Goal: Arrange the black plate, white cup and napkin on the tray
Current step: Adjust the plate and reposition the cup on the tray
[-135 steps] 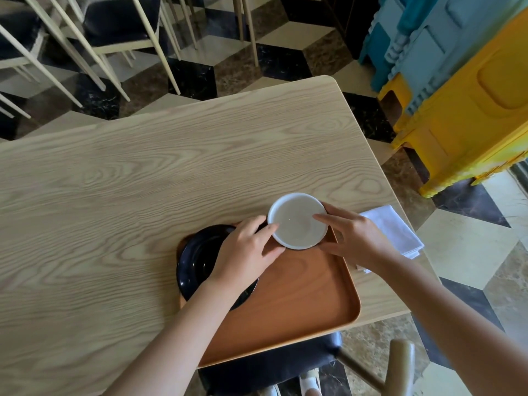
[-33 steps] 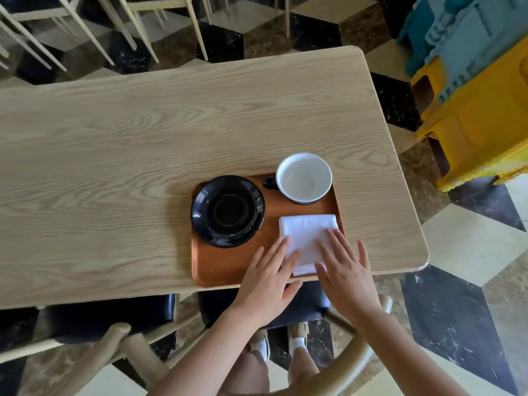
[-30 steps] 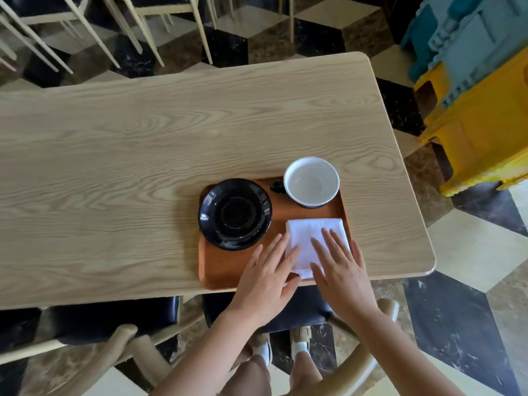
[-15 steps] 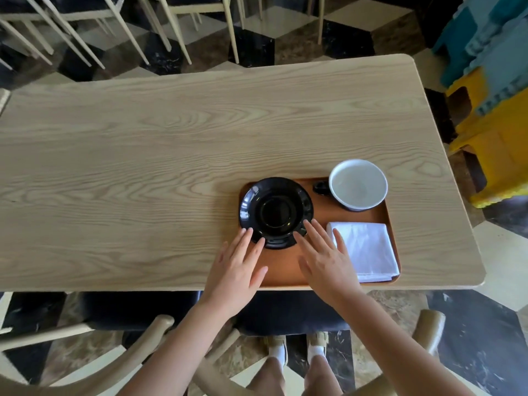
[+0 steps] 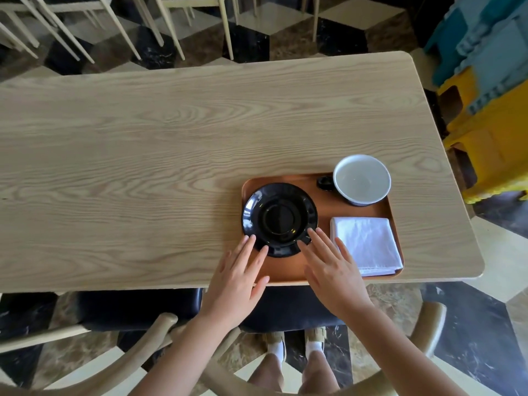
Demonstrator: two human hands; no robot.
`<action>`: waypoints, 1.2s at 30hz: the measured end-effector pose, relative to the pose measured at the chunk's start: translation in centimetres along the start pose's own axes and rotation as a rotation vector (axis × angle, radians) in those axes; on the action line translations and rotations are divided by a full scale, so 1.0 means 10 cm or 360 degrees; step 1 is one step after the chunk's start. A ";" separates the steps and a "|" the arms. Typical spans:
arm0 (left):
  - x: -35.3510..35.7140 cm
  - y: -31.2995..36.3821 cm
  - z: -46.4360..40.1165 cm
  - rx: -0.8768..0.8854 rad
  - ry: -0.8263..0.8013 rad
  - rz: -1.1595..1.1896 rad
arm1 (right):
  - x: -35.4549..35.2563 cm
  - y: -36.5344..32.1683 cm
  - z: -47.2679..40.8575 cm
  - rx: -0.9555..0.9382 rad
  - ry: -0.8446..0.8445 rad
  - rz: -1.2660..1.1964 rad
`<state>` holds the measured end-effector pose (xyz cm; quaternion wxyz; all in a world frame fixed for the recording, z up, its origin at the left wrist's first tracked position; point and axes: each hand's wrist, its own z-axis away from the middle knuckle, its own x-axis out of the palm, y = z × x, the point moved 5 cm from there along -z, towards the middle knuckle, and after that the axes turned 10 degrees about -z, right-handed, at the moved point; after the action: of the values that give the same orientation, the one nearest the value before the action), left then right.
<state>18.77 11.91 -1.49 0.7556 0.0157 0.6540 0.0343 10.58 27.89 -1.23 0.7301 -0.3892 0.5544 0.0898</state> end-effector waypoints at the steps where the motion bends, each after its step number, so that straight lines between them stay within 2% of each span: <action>1: 0.01 0.00 0.02 0.0006 -0.0004 -0.0002 | 0.02 0.00 0.02 0.0002 -0.0006 0.0001; 17: -0.07 0.03 0.08 0.0029 -0.0034 -0.0089 | 0.01 -0.07 0.10 -0.0002 0.0036 0.0012; 20: -0.23 0.08 -0.03 0.0031 0.0078 -0.0050 | -0.18 -0.08 0.05 -0.0046 0.0169 -0.0050; 22: -0.41 0.16 -0.26 0.0103 0.0241 -0.0032 | -0.45 0.00 -0.05 -0.0064 0.0387 -0.0078; 24: -0.59 0.27 -0.60 0.0147 0.0384 -0.0045 | -0.75 0.21 -0.19 0.0039 0.0631 -0.0091; 26: -0.74 0.40 -0.99 0.0126 0.0446 -0.0055 | -1.00 0.52 -0.36 0.0283 0.0714 -0.0194; 28: -0.81 0.53 -1.35 0.0060 0.0399 0.0001 | -1.12 0.85 -0.50 0.0541 0.0658 -0.0337; 31: -0.74 0.69 -1.75 -0.0064 0.0169 0.0132 | -1.17 1.21 -0.64 0.0777 0.0532 -0.0502; 33: -0.66 0.75 -1.90 -0.0121 0.0053 0.0186 | -1.14 1.32 -0.68 0.0839 0.0455 -0.0549; 36: -0.58 0.76 -1.97 -0.0190 0.0033 0.0352 | -1.08 1.39 -0.70 0.0857 0.0389 -0.0629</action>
<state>-1.74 18.62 1.91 0.7400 0.0424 0.6528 0.1564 -6.42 35.91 1.14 0.7379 -0.2905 0.5556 -0.2498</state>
